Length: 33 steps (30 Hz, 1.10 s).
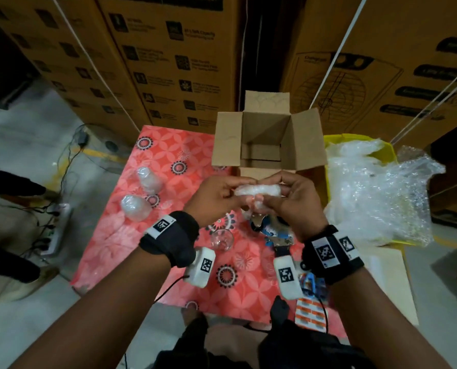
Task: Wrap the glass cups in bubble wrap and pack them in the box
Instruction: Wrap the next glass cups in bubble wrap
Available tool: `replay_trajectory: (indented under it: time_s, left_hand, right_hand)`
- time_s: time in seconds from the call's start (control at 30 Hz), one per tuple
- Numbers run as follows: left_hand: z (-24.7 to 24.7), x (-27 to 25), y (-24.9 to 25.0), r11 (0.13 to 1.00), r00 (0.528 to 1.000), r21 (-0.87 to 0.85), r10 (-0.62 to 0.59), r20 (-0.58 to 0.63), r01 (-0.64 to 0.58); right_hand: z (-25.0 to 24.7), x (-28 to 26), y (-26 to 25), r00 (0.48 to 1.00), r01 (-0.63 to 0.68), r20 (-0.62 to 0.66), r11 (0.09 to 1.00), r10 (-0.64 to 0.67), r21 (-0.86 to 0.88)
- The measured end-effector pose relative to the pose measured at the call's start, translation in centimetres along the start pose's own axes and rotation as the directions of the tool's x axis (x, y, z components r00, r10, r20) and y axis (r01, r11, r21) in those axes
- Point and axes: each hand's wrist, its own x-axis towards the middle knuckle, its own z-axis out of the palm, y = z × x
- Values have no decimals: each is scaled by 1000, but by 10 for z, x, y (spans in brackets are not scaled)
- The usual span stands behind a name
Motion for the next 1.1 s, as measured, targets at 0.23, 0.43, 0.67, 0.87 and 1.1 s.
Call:
replay_trajectory:
  time_s: [0.23, 0.43, 0.67, 0.87, 1.1]
  left_hand:
    - [-23, -45, -44, 992, 982, -28, -124, -139, 121]
    - [-36, -71, -89, 957, 956, 72, -274, -103, 282]
    - [-13, -61, -126, 878, 970, 417, -237, -44, 234]
    - [19, -54, -161, 884, 960, 403, -276, 45, 236]
    - [29, -51, -150, 971, 984, 169, -174, 32, 166]
  right_hand:
    - [40, -21, 19, 967, 92, 251, 979, -44, -184]
    - [56, -23, 59, 962, 221, 268, 727, -53, -649]
    - [83, -11, 81, 914, 326, 384, 328, 129, -887]
    - [89, -20, 92, 935, 306, 331, 180, 130, -935]
    - [69, -25, 105, 969, 217, 249, 470, 5, -856]
